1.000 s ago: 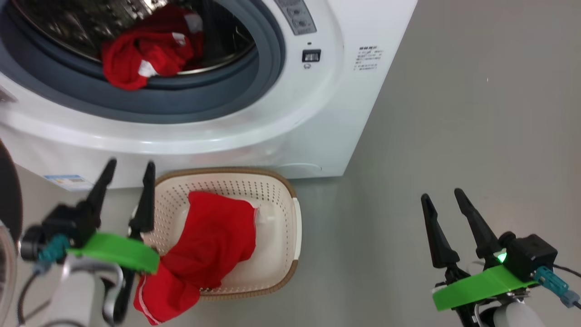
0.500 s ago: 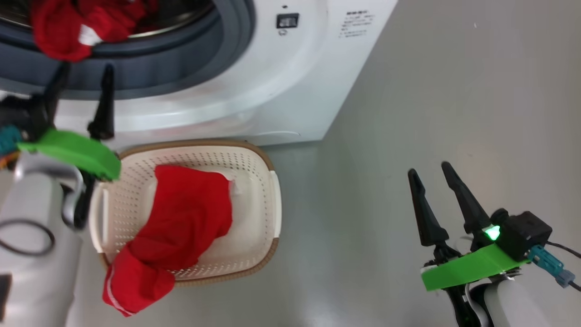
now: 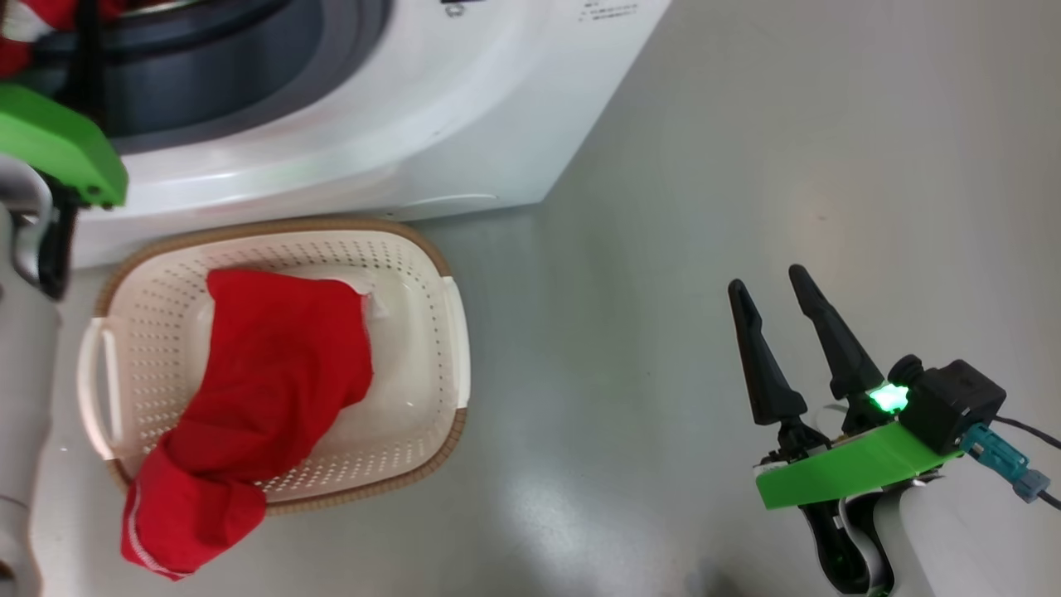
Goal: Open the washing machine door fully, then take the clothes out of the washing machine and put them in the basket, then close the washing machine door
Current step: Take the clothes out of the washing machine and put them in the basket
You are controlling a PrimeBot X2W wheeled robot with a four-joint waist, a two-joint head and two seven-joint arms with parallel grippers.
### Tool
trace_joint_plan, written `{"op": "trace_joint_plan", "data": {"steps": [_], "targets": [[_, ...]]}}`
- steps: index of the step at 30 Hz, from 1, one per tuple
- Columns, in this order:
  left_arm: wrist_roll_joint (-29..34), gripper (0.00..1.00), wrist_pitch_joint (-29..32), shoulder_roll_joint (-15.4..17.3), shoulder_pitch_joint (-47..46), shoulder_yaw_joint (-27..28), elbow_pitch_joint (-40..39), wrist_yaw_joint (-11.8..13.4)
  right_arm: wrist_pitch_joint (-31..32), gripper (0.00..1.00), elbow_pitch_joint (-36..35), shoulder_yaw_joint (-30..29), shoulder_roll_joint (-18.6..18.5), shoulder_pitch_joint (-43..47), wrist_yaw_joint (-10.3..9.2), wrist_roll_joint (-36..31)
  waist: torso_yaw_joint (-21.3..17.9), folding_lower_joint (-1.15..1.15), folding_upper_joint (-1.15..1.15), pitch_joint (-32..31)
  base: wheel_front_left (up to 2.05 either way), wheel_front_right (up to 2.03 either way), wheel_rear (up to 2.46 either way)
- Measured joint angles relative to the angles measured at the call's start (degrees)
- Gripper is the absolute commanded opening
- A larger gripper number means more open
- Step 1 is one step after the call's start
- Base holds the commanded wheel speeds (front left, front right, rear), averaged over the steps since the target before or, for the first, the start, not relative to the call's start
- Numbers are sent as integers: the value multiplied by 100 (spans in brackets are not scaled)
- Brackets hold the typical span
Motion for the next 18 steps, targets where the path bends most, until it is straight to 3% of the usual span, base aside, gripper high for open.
{"op": "trace_joint_plan", "data": {"steps": [9, 18], "targets": [[151, 100, 41, 179, -825, -191, 845, 49, 0, 100, -91, 152, 2, -59, 0, 51, -241, 0, 0, 295, 0, 0, 0], [253, 100, 502, 272, -1122, -363, 1124, 101, 0, 100, -130, 182, 2, -180, 0, 71, -386, 0, 0, 431, 0, 0, 0]]}}
